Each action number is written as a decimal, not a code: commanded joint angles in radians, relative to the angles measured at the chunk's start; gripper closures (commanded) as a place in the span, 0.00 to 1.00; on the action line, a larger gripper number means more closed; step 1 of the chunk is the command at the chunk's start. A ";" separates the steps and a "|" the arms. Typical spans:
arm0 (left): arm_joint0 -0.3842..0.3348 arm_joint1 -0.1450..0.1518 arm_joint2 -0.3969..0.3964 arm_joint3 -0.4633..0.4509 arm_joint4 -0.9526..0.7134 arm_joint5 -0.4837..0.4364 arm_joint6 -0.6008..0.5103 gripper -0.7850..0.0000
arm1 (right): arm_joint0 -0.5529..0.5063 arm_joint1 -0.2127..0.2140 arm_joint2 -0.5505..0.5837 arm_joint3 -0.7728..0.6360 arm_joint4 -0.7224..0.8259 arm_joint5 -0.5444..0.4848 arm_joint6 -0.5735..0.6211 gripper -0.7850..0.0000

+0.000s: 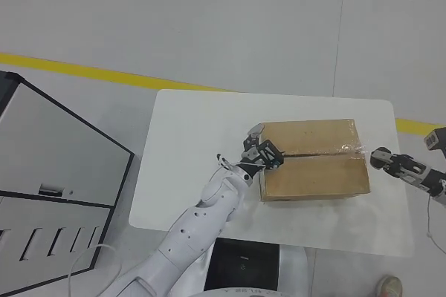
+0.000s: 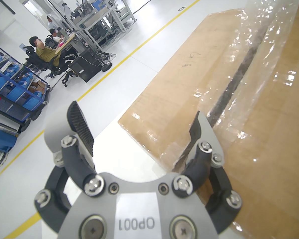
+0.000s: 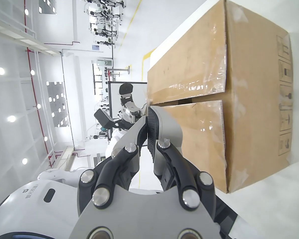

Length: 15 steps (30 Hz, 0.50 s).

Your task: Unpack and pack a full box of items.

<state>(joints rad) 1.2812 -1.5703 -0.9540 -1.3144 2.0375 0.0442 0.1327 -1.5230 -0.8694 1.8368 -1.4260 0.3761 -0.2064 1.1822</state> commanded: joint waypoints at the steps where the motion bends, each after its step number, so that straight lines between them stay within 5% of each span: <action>1: -0.006 -0.001 0.005 0.008 -0.004 -0.001 0.001 0.00 | 0.004 0.000 -0.009 0.013 -0.011 0.006 -0.002 1.00; 15: -0.035 -0.009 0.041 0.042 -0.036 -0.012 0.010 0.00 | 0.066 -0.001 -0.085 0.113 -0.062 0.023 -0.052 1.00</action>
<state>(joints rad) 1.2491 -1.5783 -0.9174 -1.2760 2.0040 0.0352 0.1412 -1.4604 -0.8711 1.7547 -1.3206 0.3150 -0.1844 1.1284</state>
